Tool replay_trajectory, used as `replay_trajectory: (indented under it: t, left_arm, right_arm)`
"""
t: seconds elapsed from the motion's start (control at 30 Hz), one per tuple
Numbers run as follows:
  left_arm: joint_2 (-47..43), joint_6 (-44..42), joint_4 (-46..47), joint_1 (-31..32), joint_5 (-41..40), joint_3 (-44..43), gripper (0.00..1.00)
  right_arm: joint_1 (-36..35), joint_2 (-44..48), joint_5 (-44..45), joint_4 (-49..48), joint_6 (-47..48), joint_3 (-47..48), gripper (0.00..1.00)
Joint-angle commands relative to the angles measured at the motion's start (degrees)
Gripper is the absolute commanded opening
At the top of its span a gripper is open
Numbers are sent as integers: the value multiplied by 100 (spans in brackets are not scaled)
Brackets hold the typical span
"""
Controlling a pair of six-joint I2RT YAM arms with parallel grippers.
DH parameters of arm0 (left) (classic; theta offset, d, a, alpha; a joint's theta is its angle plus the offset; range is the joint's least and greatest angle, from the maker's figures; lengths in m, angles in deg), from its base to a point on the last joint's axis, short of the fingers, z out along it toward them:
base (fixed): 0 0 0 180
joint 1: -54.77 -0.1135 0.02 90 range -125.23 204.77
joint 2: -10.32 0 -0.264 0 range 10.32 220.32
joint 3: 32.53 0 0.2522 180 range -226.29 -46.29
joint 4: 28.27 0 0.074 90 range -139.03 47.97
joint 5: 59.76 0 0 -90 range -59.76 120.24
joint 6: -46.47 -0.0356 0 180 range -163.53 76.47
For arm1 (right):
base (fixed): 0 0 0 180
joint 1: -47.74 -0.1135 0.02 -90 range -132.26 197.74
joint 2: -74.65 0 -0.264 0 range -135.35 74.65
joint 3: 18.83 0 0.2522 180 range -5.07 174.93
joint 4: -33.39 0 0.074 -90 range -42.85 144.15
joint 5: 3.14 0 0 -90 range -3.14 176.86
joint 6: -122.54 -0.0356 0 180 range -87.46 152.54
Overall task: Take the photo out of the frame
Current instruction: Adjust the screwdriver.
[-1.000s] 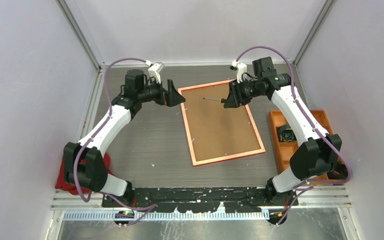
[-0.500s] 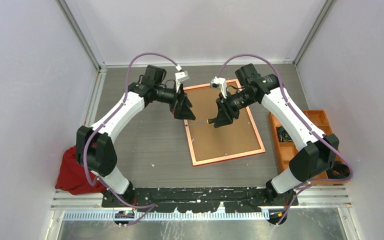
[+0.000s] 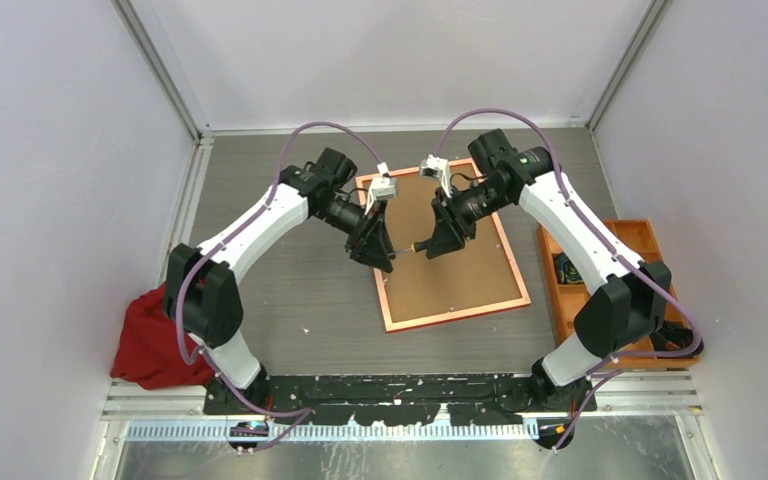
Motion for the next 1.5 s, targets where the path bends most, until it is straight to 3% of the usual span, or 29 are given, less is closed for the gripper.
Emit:
replay_trajectory:
  t: [0.0,0.1,0.17,0.23,0.3,0.43,0.6,0.73,0.8,0.9,1.07,1.33,1.47]
  left_arm:
    - [268,-289,-454,186,99,-329,37]
    - [353,-222,-424,283,50,-399,2]
    - [324,138,-27,280,6,-292,0]
    - [172,903,800,234,-97,61,0]
    - [-53,1846,2012,91,-113,529,0]
    - [-415,3930,4625,-273,-106,1387,0]
    - [-319,6236,7390,-398,-165,2048,0]
    - [296,8745,10612,-399,-67,2478,0]
    - [560,9432,11631,-399,-100,2555,0]
    - [634,9415,11738,-386,-273,2670,0]
    - [460,8852,11116,-355,-657,2881,0]
    - [-79,7220,8978,-189,-1677,2967,0]
    - [-50,7079,8698,-170,-1826,2899,0]
  right_arm:
    - [-7,18,-352,95,148,195,1]
    - [3,25,-400,88,127,217,1]
    - [15,45,-429,-52,-76,240,6]
    - [102,103,-558,-441,-622,222,35]
    - [257,222,-567,-1164,-1506,74,56]
    - [681,683,-454,-3700,-3770,-756,78]
    - [785,1209,81,-6234,-5755,-1921,85]
    - [781,1252,584,-7317,-6618,-2318,85]
    - [781,1190,738,-7622,-6909,-2463,86]
    - [785,1055,885,-8223,-7462,-2677,84]
    - [769,882,899,-8928,-8065,-2845,70]
    - [606,823,1183,-8393,-7756,-2717,69]
    - [509,716,1425,-7965,-7471,-2578,67]
